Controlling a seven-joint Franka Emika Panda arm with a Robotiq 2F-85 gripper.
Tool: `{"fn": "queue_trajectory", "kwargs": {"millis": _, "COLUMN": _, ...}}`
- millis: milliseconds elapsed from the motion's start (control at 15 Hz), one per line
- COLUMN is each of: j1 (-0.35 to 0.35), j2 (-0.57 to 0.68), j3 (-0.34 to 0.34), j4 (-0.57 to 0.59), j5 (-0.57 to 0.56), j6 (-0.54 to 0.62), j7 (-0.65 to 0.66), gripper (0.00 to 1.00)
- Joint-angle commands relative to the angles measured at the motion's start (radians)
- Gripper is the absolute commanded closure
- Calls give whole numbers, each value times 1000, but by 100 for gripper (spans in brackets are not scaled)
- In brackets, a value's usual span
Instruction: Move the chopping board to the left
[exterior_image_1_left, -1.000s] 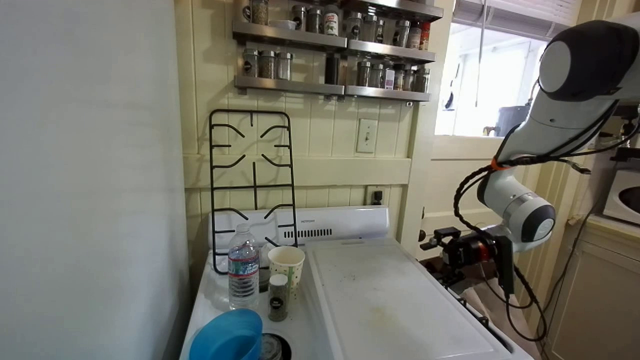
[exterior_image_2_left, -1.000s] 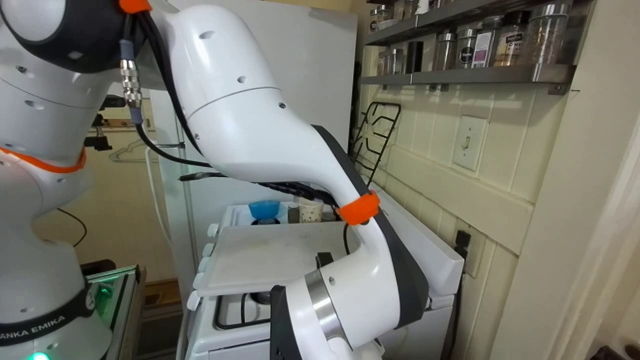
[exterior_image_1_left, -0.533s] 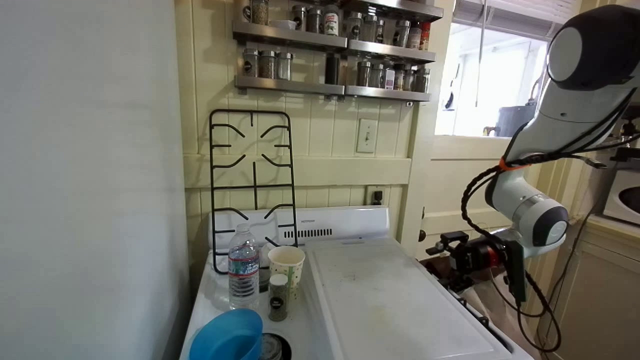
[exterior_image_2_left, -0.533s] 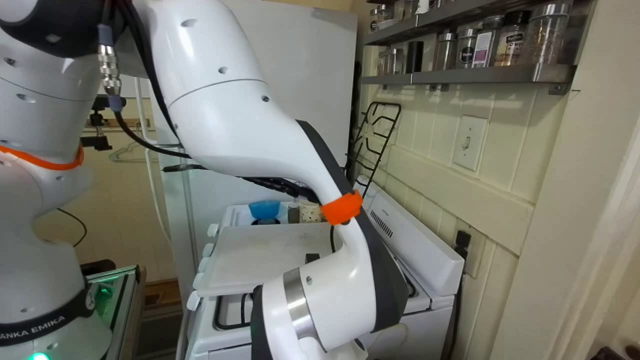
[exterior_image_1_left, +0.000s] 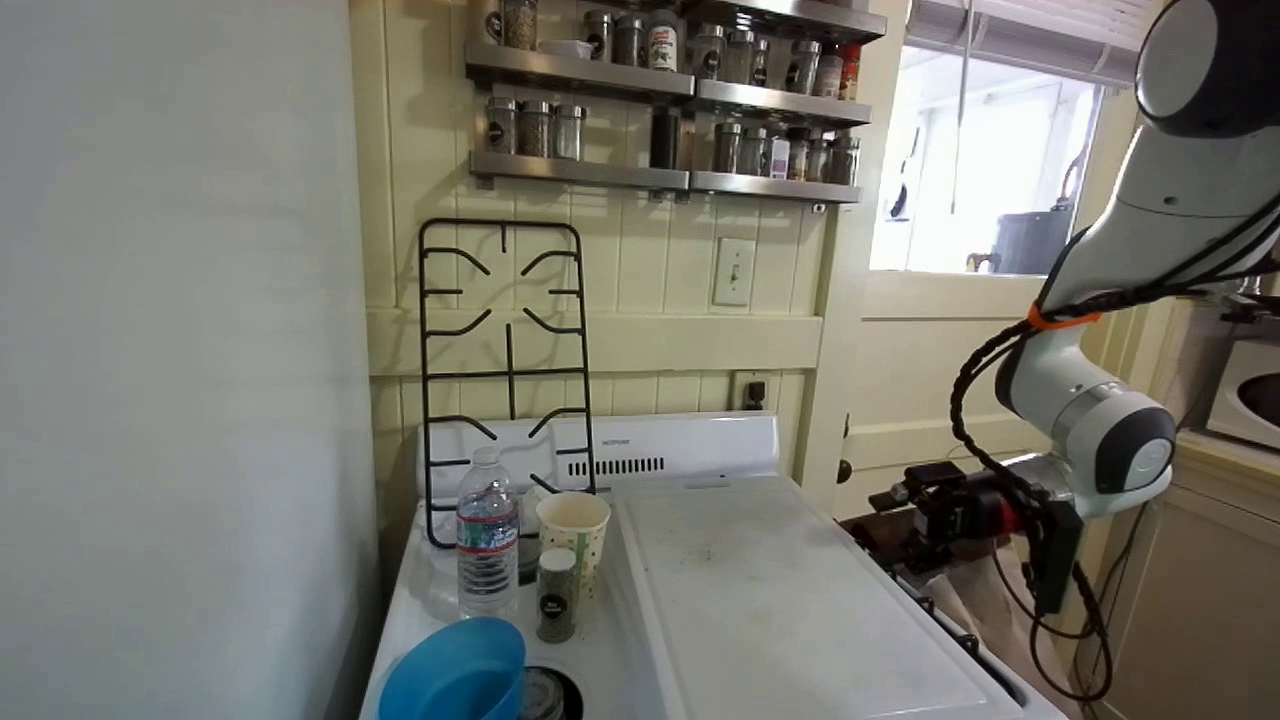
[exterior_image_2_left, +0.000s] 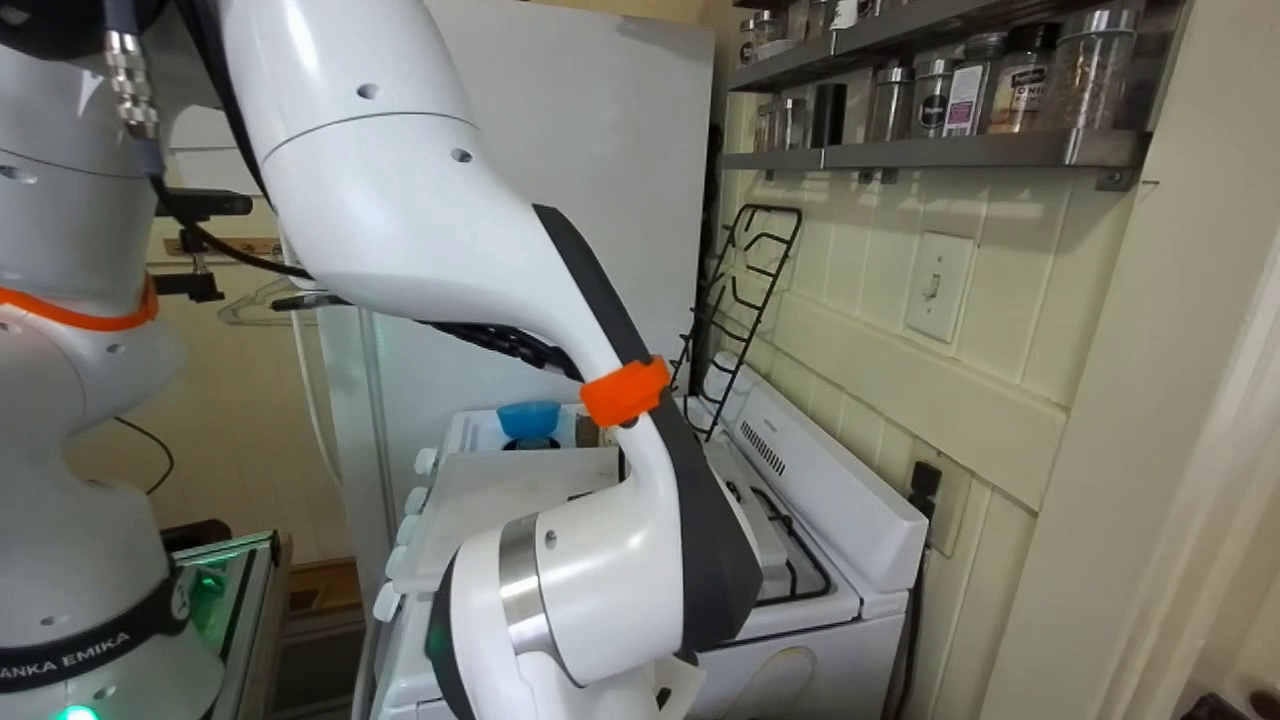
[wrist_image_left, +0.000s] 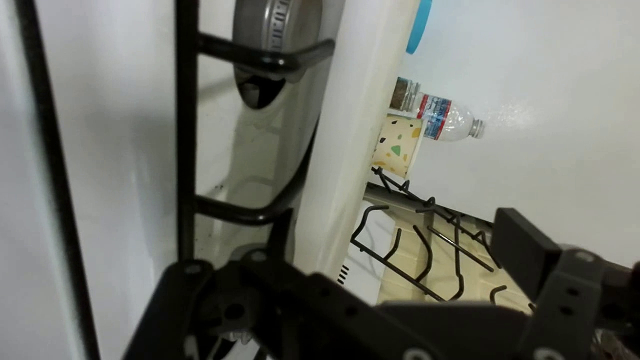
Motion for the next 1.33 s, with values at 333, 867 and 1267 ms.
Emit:
{"fn": "queue_trajectory", "kwargs": {"millis": 333, "j1": 42, "j2": -40, "j3": -5, "j4": -28, "j5": 80, "j6": 85, "j7": 39, "gripper": 0}}
{"fn": "queue_trajectory", "kwargs": {"millis": 867, "j1": 42, "j2": -5, "j3": -1, "j4": 5, "j5": 64, "j6": 68, "j7": 183, "gripper": 0}}
{"fn": "queue_trajectory", "kwargs": {"millis": 1267, "j1": 46, "j2": 36, "j3": 10, "j4": 48, "j5": 72, "j6": 73, "j7": 239, "gripper": 0}}
